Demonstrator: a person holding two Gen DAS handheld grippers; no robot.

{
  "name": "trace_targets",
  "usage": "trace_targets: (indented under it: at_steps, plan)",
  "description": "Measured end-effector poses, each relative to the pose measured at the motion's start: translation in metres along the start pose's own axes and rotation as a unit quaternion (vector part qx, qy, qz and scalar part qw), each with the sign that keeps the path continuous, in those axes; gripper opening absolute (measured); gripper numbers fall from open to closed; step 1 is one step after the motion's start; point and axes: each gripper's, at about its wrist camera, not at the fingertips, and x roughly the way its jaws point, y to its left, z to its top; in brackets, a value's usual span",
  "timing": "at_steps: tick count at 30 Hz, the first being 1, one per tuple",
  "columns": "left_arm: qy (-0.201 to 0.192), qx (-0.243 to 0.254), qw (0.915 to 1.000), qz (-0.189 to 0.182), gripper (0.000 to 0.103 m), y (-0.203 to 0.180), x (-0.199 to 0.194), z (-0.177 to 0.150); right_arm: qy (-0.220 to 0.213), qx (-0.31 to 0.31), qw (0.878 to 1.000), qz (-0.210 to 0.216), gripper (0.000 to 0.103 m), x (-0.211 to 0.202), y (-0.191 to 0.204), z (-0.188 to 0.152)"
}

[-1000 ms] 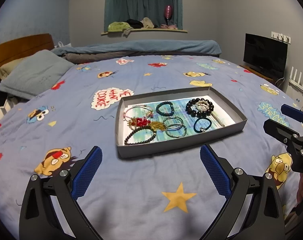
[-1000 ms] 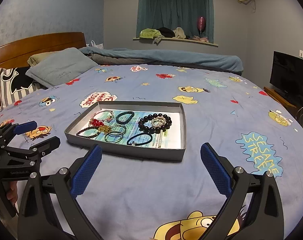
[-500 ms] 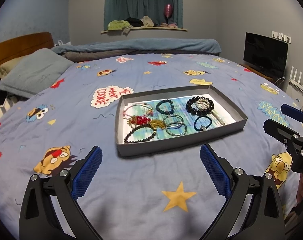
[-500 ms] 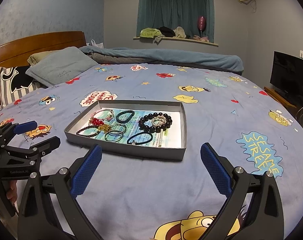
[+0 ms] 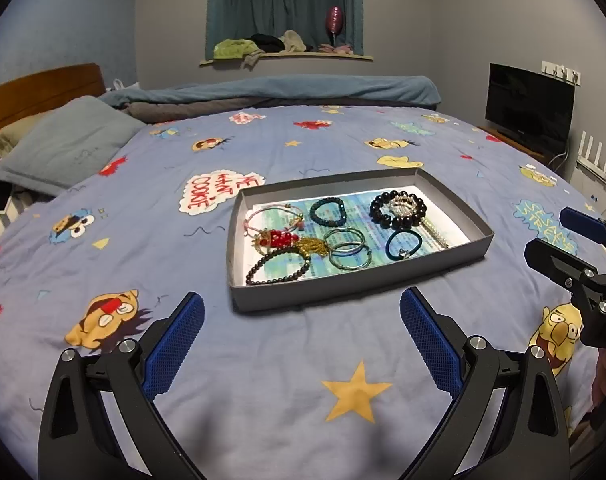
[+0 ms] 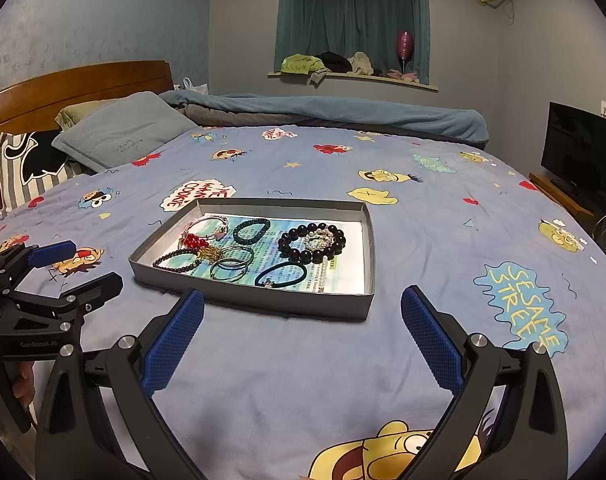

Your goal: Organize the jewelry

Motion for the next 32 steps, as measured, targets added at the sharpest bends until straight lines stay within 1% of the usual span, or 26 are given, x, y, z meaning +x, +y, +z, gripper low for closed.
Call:
trace_targets:
  at_steps: [15, 19, 24, 27, 32]
  plan:
    - [0.002, 0.001, 1.0, 0.001, 0.098, 0.0, 0.001, 0.0, 0.005, -0.001, 1.0, 0.0, 0.097, 0.002, 0.001, 0.001]
    - [-0.001, 0.003, 0.9999, 0.011, 0.098, 0.003, 0.002, -0.002, 0.005, -0.002, 1.0, 0.0, 0.097, 0.002, 0.001, 0.001]
    - [0.001, 0.008, 0.9999, 0.013, 0.098, 0.006, 0.004, -0.005, 0.008, -0.002, 1.0, -0.001, 0.097, 0.004, 0.001, 0.001]
    - [0.01, 0.006, 0.9999, 0.012, 0.098, 0.006, 0.007, -0.002, 0.007, -0.001, 1.0, -0.002, 0.097, 0.004, 0.002, 0.001]
    - [0.022, -0.009, 0.9997, 0.001, 0.098, 0.017, 0.014, 0.001, 0.015, 0.003, 1.0, -0.002, 0.097, 0.01, 0.0, -0.001]
